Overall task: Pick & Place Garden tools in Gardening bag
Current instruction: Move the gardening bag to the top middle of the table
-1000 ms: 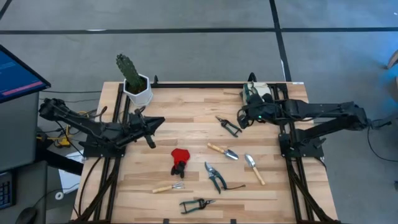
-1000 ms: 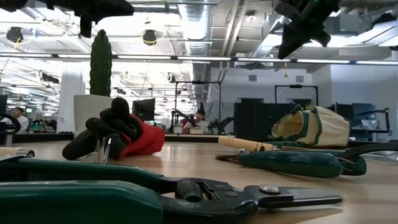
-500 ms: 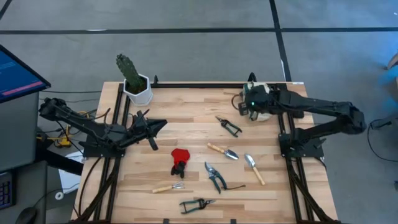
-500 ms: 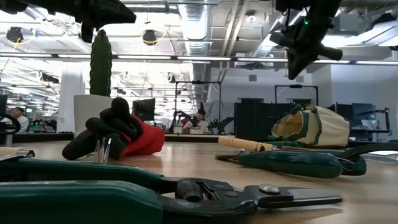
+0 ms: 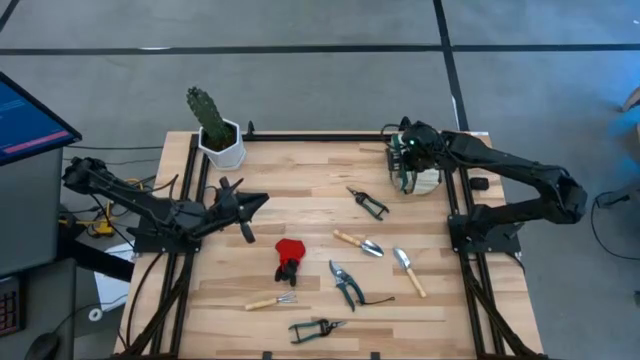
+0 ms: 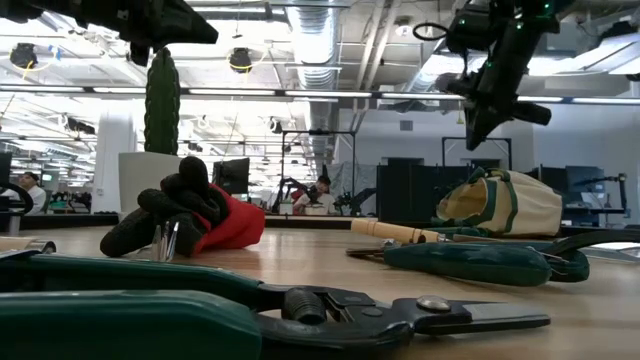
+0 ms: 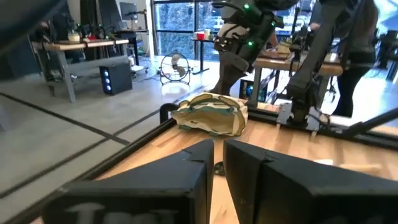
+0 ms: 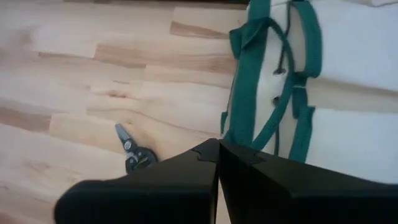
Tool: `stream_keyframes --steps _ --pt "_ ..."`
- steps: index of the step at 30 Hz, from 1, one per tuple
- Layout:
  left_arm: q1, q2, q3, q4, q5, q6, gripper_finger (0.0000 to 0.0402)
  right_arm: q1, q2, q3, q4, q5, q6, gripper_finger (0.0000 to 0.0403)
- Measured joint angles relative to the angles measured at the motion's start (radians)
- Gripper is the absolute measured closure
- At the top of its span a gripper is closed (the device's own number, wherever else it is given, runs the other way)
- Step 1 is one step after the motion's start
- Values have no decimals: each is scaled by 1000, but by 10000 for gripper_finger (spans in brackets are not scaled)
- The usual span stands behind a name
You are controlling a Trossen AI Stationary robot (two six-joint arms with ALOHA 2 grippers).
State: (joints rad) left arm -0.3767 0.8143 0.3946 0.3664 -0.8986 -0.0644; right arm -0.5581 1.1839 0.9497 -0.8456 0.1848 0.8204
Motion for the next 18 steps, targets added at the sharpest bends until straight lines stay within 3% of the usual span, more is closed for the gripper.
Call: stream_keyframes --steps 7,18 --pt "0 0 0 -11 0 136 376 -65 0 -35 8 0 0 403" --pt "41 0 0 -11 1 137 376 -118 0 -37 58 -5 -19 403"
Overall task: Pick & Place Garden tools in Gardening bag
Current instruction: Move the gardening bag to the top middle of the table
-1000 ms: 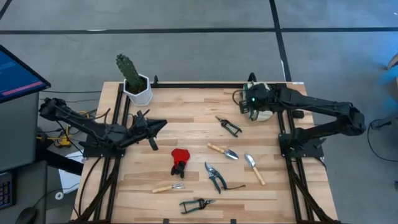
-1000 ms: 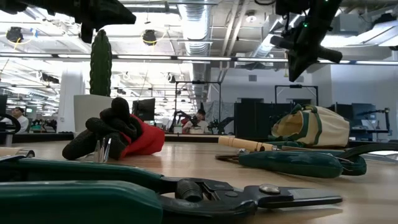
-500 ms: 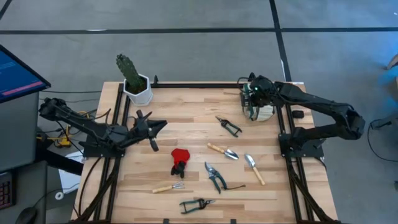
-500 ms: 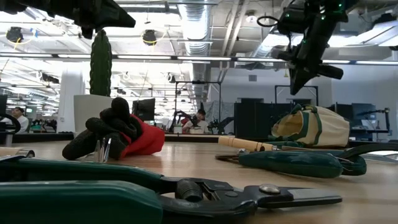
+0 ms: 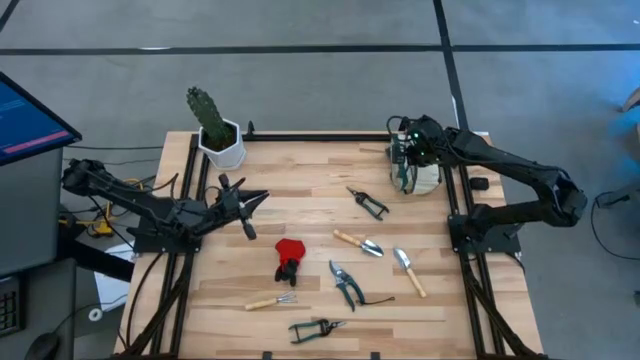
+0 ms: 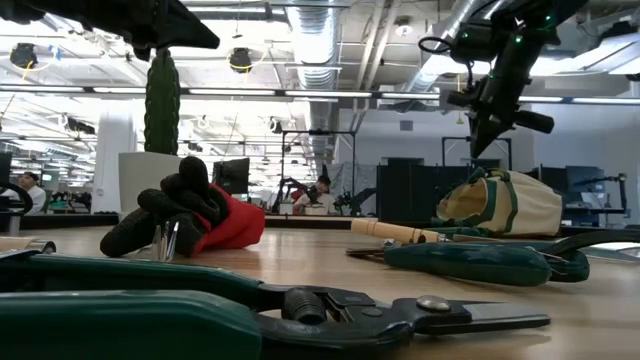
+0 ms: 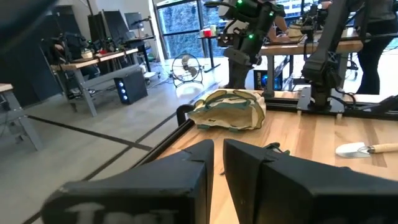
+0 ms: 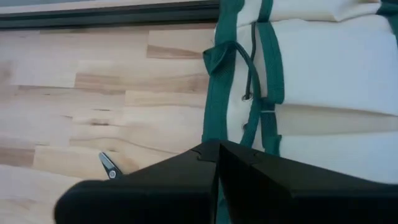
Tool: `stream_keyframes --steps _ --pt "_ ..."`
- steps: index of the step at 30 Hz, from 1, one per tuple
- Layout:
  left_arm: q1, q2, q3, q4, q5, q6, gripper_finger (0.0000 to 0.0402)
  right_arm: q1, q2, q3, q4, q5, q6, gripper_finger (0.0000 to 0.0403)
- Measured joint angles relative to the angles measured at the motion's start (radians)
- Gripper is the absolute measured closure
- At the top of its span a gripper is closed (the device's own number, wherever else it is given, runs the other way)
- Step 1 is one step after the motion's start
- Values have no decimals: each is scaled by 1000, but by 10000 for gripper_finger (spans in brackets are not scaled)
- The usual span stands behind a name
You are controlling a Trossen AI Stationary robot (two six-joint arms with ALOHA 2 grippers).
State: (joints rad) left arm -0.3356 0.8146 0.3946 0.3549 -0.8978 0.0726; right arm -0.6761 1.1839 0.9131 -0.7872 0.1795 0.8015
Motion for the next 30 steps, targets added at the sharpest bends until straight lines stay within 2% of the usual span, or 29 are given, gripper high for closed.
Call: stream_keyframes --steps 5,19,30 --pt "24 0 0 0 3 -1 376 -1 0 0 13 1 -49 403" --pt "37 0 0 1 2 -2 376 -3 0 0 8 0 -53 399" --pt "37 0 0 7 -1 -3 376 -38 25 0 -9 0 -104 315"
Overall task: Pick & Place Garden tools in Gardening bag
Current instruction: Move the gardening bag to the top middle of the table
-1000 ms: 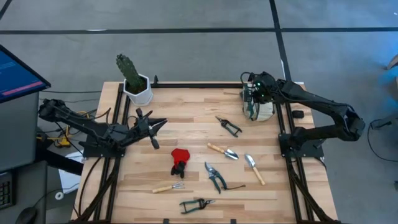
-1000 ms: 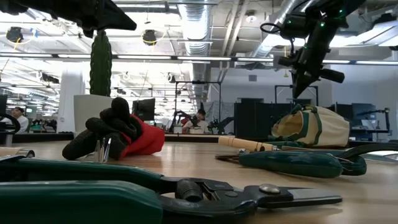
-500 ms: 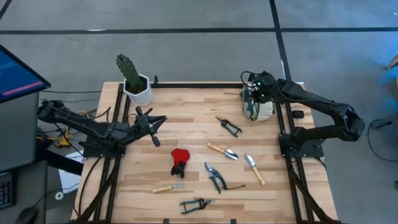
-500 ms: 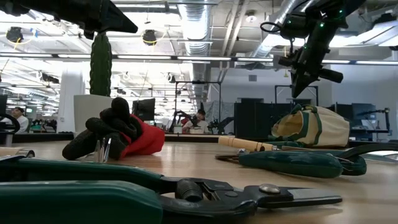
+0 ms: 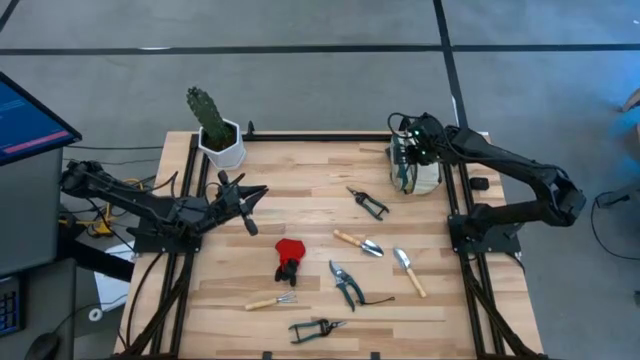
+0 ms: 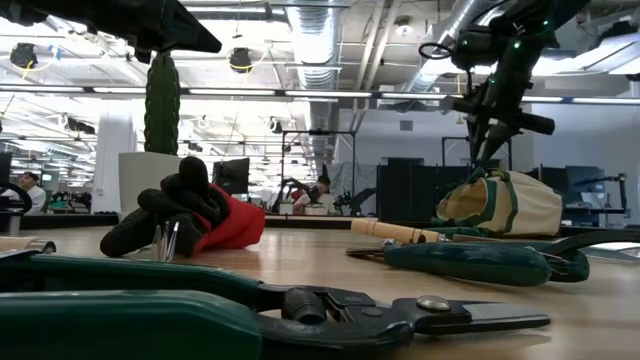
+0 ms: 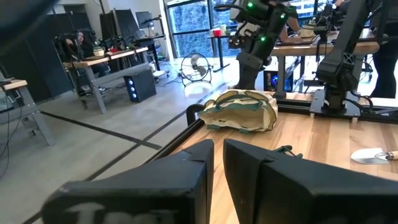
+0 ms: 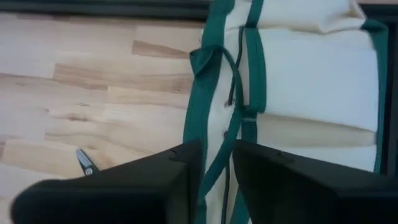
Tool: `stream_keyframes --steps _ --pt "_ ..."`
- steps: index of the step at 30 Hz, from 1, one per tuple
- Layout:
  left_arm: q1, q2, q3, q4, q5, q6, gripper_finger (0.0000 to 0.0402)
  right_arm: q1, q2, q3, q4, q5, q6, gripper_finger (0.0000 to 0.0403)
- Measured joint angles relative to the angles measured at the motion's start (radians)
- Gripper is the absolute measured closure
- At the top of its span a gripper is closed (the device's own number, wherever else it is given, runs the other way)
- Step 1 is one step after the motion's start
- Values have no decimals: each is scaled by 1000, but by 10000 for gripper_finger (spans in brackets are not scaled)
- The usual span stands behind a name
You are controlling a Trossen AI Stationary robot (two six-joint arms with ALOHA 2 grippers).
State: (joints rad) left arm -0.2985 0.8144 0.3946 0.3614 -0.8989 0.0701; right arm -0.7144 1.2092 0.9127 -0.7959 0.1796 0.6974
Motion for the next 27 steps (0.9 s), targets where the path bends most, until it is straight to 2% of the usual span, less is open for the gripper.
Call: stream_keyframes --steps 15,27 --pt "0 0 0 -1 1 0 376 0 216 0 17 -12 -21 305" --pt "0 0 0 -1 4 0 376 0 229 29 3 -20 -52 305"
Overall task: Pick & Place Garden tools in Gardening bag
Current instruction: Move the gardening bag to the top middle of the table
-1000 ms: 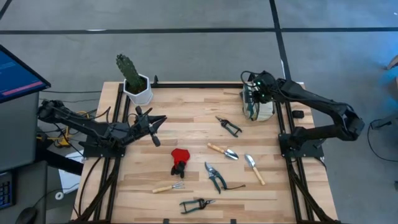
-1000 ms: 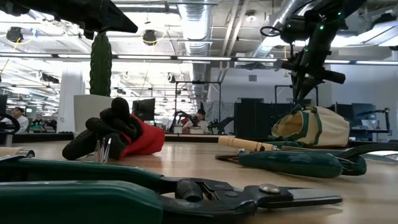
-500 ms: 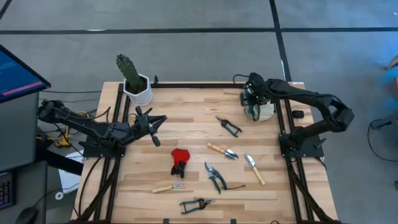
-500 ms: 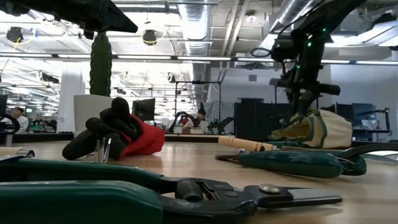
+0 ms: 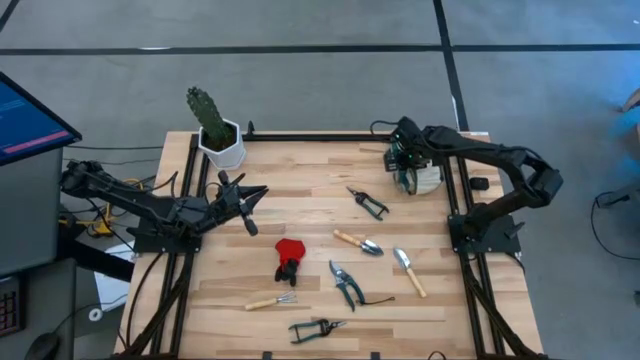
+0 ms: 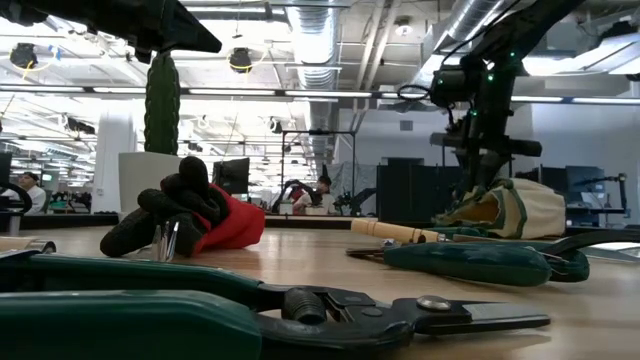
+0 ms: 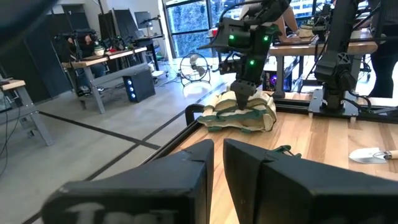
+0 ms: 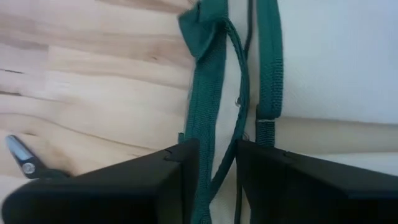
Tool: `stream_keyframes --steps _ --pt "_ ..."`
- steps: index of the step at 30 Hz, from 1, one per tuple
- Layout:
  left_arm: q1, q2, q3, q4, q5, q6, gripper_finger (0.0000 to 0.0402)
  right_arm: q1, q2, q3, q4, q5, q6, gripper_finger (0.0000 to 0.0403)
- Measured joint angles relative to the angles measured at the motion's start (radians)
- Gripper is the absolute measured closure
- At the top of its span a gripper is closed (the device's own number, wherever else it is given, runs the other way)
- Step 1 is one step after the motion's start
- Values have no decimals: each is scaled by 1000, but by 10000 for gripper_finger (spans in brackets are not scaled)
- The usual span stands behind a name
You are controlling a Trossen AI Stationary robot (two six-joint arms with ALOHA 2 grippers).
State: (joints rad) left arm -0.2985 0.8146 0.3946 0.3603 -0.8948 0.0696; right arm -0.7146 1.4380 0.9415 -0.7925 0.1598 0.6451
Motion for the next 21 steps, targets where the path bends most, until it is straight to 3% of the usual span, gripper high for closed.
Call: stream_keyframes --steps 5,14,21 --pt "0 0 0 0 0 0 376 -1 0 43 -27 55 -23 305" --pt "0 0 0 0 -2 0 376 -20 11 78 -137 42 -27 305" --pt "0 0 0 0 -4 0 376 -6 24 78 -79 43 -43 305"
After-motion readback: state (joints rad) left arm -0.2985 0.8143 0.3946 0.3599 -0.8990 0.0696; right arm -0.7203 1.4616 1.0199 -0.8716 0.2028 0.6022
